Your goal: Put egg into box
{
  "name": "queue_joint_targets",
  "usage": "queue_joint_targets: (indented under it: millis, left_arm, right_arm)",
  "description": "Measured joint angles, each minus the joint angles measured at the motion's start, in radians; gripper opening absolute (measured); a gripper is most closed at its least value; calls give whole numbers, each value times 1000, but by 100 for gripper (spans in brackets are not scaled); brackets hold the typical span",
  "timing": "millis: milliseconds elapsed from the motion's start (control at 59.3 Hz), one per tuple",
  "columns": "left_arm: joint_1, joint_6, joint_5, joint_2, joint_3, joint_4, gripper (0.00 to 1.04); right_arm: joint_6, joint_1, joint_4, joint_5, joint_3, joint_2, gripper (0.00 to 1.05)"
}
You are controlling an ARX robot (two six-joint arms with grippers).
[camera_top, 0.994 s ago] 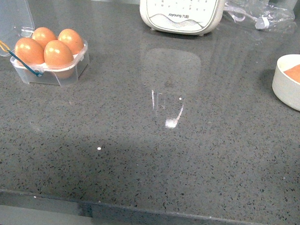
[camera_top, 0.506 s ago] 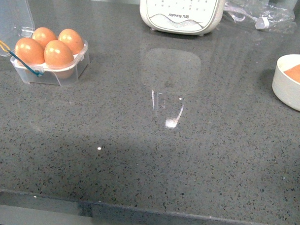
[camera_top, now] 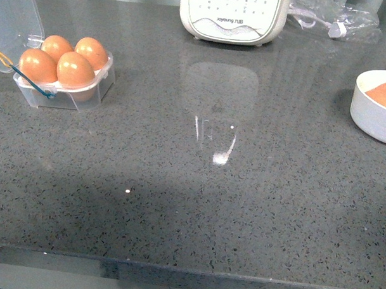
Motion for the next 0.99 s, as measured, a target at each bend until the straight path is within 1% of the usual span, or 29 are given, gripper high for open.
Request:
queue_joint_targets:
  millis: [34,135,270,337,522,624,792,876,994]
  left_arm:
    - [14,9,15,69,21,65,98]
    - [46,12,41,227,78,188,98]
    - [80,18,47,451,171,329,98]
    - [90,25,47,549,216,373,98]
    - [98,55,16,785,356,426,98]
    - [97,69,10,910,465,426,98]
    - [79,77,-3,1021,575,385,98]
    - [42,91,-26,1063,601,367,98]
    - [-33,98,-61,1081,609,361,98]
  right_arm:
    - [0,0,0,0,0,0,97]
    - [0,0,0,0,0,0,97]
    - [0,0,0,0,0,0,97]
    - [0,0,0,0,0,0,97]
    - [0,0,0,0,0,0,97]
    - [0,0,0,0,0,0,97]
    - [0,0,0,0,0,0,97]
    - [0,0,0,0,0,0,97]
    - [0,0,0,0,0,0,97]
